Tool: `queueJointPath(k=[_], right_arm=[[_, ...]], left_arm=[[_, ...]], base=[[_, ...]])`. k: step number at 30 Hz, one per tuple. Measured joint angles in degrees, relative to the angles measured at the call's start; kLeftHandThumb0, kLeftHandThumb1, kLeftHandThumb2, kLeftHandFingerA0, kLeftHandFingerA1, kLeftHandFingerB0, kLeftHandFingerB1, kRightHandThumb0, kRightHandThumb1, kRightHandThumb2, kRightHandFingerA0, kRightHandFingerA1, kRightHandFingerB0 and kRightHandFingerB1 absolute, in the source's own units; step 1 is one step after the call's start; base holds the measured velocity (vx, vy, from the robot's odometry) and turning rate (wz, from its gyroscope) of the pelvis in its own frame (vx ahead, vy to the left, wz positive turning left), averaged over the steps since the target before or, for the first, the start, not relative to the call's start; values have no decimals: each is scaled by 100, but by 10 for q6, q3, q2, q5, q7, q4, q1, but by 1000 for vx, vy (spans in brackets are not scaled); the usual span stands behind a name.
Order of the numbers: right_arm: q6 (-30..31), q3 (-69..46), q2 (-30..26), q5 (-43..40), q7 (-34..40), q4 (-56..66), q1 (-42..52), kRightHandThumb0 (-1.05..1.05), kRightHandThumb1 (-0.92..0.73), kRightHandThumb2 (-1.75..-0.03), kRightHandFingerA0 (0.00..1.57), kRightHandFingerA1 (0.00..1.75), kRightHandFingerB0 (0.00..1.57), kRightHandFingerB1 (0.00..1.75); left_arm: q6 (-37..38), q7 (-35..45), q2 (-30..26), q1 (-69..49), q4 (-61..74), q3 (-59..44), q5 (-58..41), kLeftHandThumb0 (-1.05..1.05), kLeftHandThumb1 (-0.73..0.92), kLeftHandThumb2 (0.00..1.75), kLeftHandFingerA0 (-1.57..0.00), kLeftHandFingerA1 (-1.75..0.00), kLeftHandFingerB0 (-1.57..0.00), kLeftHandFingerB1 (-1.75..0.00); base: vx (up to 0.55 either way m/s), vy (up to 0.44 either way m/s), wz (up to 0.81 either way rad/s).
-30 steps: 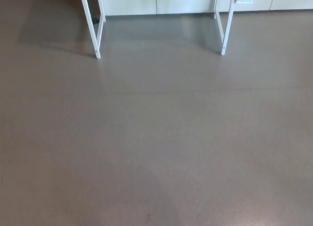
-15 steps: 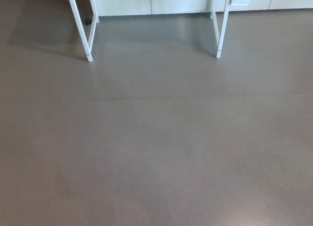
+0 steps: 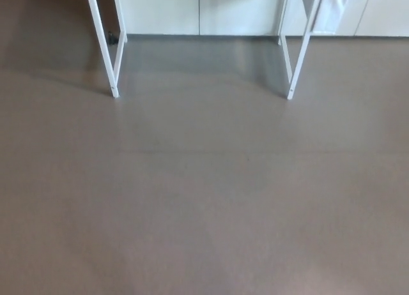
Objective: The robot walk towards a table in front and uses its left hand to pick up the pot from the base and places it on the table
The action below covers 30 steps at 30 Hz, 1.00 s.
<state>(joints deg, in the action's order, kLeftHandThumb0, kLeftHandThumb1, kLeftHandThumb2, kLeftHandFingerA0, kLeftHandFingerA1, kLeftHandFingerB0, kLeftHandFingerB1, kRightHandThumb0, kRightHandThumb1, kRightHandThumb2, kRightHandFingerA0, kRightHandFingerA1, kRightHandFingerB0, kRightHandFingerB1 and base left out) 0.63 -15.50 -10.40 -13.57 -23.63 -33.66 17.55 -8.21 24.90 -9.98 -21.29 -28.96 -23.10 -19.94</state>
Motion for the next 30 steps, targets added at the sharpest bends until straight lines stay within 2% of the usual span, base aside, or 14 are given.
queueJointPath(k=[1,12,13,14,15,16,19,20,21,22,25,26,27,30], right_arm=[[0,1,0,0,-1,0,0,-32,-44,-91,32,61,19,53],[-6,14,-14,5,-3,-1,0,-34,-43,-90,29,59,20,53],[-6,15,-15,6,-2,-2,1,-34,-42,-89,29,59,19,53],[-6,15,-15,6,-2,-2,3,-34,-42,-89,29,59,19,53],[-6,16,-15,7,-2,-4,5,-35,-42,-89,28,59,19,53],[-6,16,-15,8,-2,-4,5,-36,-42,-89,29,59,19,53],[-8,20,-13,9,-2,-5,3,-36,-41,-89,29,59,20,53],[-9,22,-13,10,-2,-4,3,-40,-62,-58,35,51,30,43],[-10,23,-13,10,-2,-3,4,-40,-62,-58,35,51,30,43],[-10,25,-13,12,-2,-2,5,-35,-42,-89,28,59,21,53],[-11,28,-13,14,-2,-3,9,-36,-43,-90,27,59,20,53],[-13,29,-13,16,-3,-5,9,-39,-64,-59,34,51,30,43],[-14,30,-13,17,-3,-7,9,-34,-42,-90,27,59,21,54],[-16,30,-14,18,-6,-8,9,-33,-43,-90,27,58,21,54]], left_arm=[[0,0,-1,0,-2,0,0,-28,66,60,-29,-34,-19,-29],[-2,-3,2,-6,13,11,1,-24,69,61,-35,-36,-22,-30],[-2,-5,2,-7,13,11,1,-20,49,91,-27,-54,-10,-46],[-4,-6,2,-7,13,10,1,-20,49,91,-27,-54,-10,-46],[-6,-8,3,-7,13,10,1,-25,67,60,-35,-36,-22,-30],[-6,-9,3,-6,13,10,1,-22,51,93,-28,-54,-10,-46],[-8,-10,0,1,11,9,0,-22,52,93,-30,-54,-12,-46],[-8,-10,-4,3,11,8,0,-25,72,61,-40,-36,-24,-31],[-8,-11,-5,3,13,8,0,-25,72,61,-40,-36,-24,-31],[-8,-11,-5,3,16,8,0,-25,71,61,-42,-36,-25,-31],[-11,-11,-5,-2,20,8,0,-25,71,61,-43,-37,-25,-31],[-12,-11,-5,-3,22,8,0,-25,73,61,-43,-37,-25,-31],[-12,-12,-5,-5,24,8,0,-22,54,95,-30,-55,-10,-46],[-12,-12,-5,-9,25,9,0,-24,51,93,-30,-55,-10,-46]], base=[[339,-161,18],[239,-68,5],[275,102,-20],[320,143,-21],[374,253,-23],[428,219,-10],[363,234,-34],[367,129,6],[323,97,3],[312,95,11],[345,28,10],[345,-46,14],[243,-55,20],[409,-143,22]])
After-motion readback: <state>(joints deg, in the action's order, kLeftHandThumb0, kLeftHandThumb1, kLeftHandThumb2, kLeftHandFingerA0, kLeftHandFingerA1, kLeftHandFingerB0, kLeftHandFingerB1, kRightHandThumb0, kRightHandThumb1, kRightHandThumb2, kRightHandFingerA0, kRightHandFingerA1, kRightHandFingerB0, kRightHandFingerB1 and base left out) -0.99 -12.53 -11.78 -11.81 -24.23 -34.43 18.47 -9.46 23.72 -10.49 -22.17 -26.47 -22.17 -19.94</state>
